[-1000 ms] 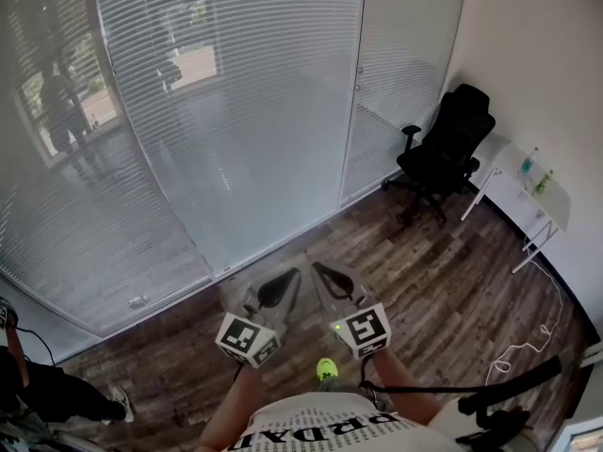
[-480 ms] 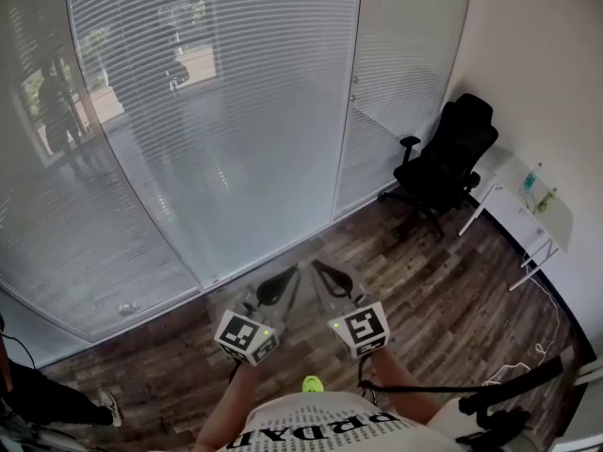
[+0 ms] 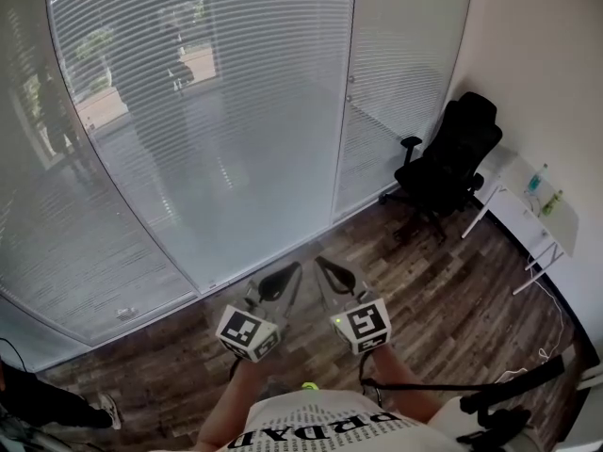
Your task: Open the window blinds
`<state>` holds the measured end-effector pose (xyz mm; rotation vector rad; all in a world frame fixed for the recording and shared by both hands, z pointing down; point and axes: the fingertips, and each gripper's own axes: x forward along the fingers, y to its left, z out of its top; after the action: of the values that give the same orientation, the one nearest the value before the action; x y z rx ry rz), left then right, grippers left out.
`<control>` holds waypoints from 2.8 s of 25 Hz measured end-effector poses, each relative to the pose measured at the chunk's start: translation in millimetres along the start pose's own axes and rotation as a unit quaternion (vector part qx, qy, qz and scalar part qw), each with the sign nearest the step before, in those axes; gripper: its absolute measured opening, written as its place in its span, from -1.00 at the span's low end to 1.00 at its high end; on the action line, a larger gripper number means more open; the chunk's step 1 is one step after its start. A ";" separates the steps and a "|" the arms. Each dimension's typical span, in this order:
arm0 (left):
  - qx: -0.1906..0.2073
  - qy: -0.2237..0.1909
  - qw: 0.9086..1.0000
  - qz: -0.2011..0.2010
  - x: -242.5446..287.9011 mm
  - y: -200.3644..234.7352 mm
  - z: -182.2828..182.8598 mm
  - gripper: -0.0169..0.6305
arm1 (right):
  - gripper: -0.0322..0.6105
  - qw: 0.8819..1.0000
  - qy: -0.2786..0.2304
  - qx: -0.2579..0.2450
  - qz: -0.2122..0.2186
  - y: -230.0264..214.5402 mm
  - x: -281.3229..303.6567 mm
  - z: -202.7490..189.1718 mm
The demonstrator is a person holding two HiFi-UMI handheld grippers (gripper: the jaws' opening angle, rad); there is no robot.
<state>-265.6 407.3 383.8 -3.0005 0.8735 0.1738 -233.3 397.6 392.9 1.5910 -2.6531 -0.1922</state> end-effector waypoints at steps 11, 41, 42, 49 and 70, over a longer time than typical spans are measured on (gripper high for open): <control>0.000 0.007 1.000 -0.015 53.8 39.0 -10.9 -0.96 | -0.83 1.000 0.013 0.009 -0.001 -39.6 46.0 -18.5; -0.017 0.008 0.997 -0.071 183.6 216.2 -17.1 -0.96 | -0.83 0.998 0.012 -0.002 -0.057 -157.5 236.9 -23.6; -0.019 0.010 0.997 -0.072 186.0 215.3 -18.5 -0.96 | -0.83 0.998 0.015 -0.002 -0.056 -159.7 237.3 -25.2; -0.022 0.013 0.997 -0.068 214.7 220.7 -45.5 -0.97 | -0.84 0.998 0.010 -0.018 -0.058 -188.9 242.1 -47.7; -0.011 0.009 1.000 0.007 395.1 250.1 -47.0 -0.97 | -0.87 0.999 -0.010 -0.041 0.021 -355.9 281.7 -52.0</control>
<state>-63.6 -16.9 392.2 -3.0216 0.8993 0.1593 -49.6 -20.6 391.2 1.5161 -2.6539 -0.3128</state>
